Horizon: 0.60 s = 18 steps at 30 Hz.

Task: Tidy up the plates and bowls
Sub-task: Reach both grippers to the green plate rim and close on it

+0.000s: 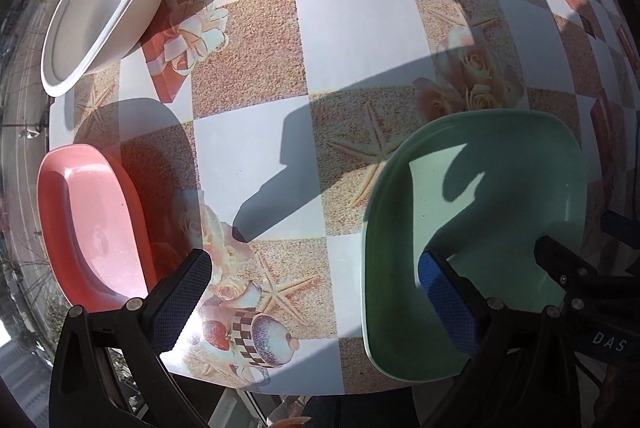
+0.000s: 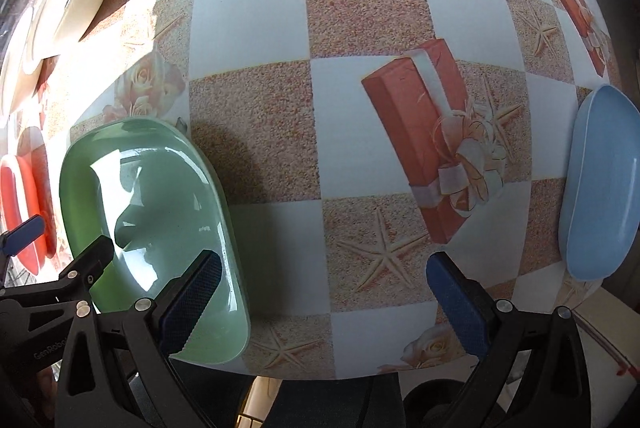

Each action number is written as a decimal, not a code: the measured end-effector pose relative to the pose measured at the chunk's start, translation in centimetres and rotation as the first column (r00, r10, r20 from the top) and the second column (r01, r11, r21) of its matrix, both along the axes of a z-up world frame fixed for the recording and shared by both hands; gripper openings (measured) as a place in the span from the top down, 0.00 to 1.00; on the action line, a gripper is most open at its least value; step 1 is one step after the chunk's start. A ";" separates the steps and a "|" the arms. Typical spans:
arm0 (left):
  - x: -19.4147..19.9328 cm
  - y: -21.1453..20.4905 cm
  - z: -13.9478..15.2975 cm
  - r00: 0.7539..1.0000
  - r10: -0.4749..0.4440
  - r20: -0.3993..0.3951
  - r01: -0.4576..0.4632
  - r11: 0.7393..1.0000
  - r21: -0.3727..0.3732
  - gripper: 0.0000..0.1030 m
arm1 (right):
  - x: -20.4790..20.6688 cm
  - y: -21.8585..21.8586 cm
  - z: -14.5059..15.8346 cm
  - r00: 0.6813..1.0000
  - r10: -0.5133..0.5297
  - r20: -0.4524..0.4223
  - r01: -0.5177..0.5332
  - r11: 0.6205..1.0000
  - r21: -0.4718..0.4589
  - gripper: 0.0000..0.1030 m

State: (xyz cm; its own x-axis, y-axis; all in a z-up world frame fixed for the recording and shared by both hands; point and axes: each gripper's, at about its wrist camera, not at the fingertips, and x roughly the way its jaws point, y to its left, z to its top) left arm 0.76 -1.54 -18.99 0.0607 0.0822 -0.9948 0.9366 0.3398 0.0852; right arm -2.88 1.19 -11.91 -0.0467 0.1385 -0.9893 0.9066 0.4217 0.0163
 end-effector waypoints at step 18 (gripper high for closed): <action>0.3 1.0 -2.7 0.987 -0.036 -0.156 0.040 0.999 0.026 0.27 | 0.2 0.7 -0.3 0.999 0.028 0.034 -0.030 0.998 0.058 0.13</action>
State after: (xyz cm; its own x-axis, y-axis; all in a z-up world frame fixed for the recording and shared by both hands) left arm 1.11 -0.53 -21.72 -0.0909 0.1118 -0.9896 0.9514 0.3033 -0.0531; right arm -2.65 1.87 -12.18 -0.0187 0.1948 -0.9807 0.8925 0.4454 0.0714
